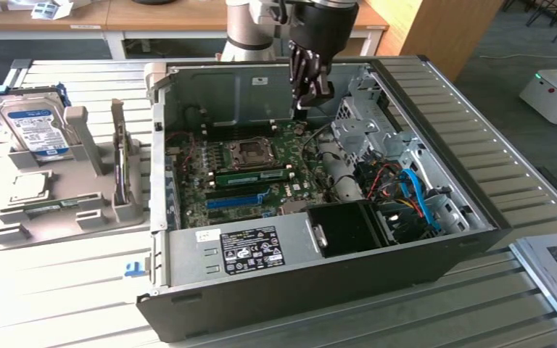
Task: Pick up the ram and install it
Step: 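Press down the ram until it locks into place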
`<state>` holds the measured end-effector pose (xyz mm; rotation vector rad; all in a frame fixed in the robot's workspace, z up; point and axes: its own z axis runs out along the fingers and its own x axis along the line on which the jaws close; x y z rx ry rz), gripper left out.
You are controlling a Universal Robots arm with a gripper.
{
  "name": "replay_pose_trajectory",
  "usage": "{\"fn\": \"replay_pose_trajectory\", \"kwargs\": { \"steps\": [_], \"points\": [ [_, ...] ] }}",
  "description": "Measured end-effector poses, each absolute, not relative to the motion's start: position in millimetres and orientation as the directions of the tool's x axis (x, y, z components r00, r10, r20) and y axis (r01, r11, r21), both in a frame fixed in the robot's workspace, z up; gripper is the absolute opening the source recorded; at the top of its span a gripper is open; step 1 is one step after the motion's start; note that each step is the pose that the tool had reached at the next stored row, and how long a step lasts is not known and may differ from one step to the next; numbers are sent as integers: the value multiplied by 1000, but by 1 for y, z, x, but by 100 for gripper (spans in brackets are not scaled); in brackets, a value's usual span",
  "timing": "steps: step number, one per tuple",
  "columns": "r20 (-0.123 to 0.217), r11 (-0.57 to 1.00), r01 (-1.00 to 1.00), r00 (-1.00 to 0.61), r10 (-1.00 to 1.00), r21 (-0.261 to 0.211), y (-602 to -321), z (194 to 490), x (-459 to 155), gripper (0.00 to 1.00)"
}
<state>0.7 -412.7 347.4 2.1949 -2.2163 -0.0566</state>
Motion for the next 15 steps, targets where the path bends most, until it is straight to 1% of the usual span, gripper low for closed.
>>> {"fn": "replay_pose_trajectory", "kwargs": {
  "steps": [9,15],
  "points": [
    [-10,9,-999,-10,-1000,41,-413,347,2,10],
    [-10,9,-999,-10,-1000,40,-413,340,2,10]
  ]
}}
